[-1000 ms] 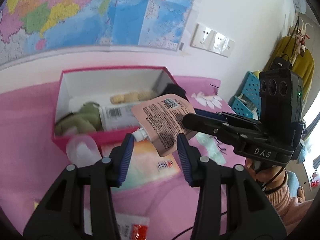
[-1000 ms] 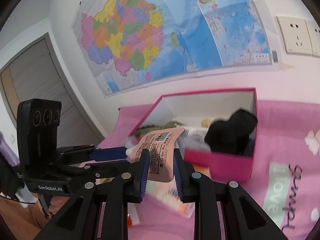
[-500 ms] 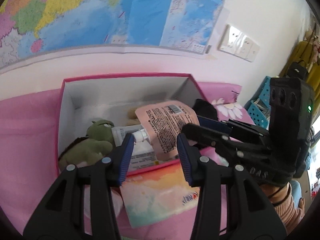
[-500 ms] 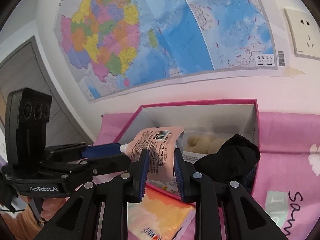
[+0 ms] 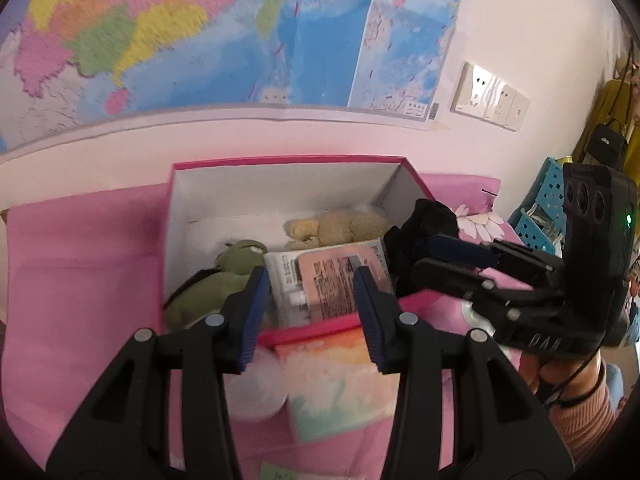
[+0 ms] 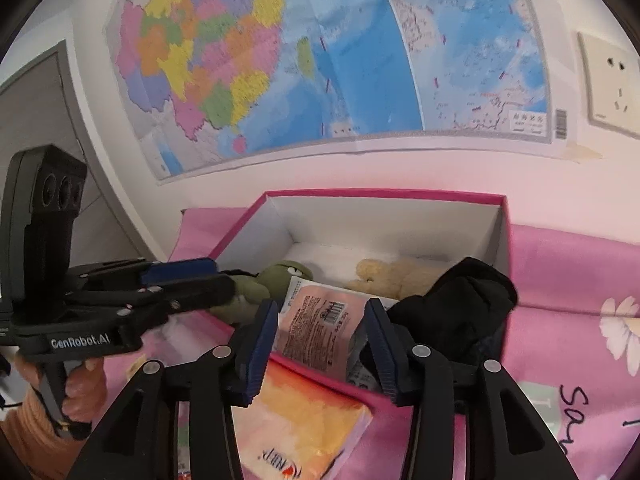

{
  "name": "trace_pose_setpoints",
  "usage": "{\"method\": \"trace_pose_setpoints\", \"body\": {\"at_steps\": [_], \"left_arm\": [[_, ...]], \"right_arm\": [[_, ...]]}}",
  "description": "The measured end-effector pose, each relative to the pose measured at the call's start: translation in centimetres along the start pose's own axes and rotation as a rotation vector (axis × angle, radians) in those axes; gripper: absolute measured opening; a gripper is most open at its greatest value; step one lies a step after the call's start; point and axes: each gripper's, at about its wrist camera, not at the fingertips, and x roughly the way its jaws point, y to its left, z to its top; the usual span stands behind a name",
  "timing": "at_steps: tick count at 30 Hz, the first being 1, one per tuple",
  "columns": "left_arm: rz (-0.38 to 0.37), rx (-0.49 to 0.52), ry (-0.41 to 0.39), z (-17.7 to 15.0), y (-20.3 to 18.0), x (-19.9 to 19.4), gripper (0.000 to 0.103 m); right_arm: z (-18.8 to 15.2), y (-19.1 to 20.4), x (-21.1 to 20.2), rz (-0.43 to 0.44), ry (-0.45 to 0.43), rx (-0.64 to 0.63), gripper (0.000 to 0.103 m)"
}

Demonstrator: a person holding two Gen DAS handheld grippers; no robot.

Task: Organize soft objects
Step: 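Lower the pouch into the box and open the right gripper, then move the right gripper to the white-green medical tape packet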

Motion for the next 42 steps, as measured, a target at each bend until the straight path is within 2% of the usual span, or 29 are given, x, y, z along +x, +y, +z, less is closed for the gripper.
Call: {"method": "trace_pose_setpoints", "body": {"at_steps": [4,7,10,17,23,27,32,39,42], "left_arm": [[-0.003,0.021,-0.043,-1.3,0.4,-2.9,0.047],[0.005,0.026,-0.068,-3.0,1.0,-5.1,0.051],[0.013,0.034,-0.061,-5.0,1.6,-6.4,0.052],[0.017,0.001,0.045,-10.2,3.0,-6.0,0.052],[0.015,-0.013,0.168,-14.3,3.6,-4.0,0.052],[-0.004,-0.013,0.218,-15.9,3.6,-3.2,0.052],[-0.029,-0.016,0.269,-17.4,3.8,-2.2,0.052],[-0.130,-0.029,0.286,-18.0,3.7,-2.6,0.052],[-0.142,-0.018,0.288,-18.4,3.2,-2.8,0.052]], "right_arm": [[-0.7,0.5,-2.2,0.016,-0.029,-0.008,0.047],[-1.7,1.3,-4.0,0.043,-0.051,-0.027,0.050],[-3.2,2.2,-5.0,0.093,-0.039,-0.036,0.052],[-8.5,4.5,-4.1,0.219,0.106,-0.020,0.052],[-12.9,6.7,-1.7,0.294,0.247,0.015,0.052],[-15.1,7.9,-0.2,0.324,0.316,0.043,0.052],[-15.9,8.7,0.9,0.327,0.347,0.065,0.052],[-15.8,9.0,1.6,0.310,0.333,0.085,0.053],[-15.7,9.1,2.2,0.312,0.317,0.098,0.053]]}}
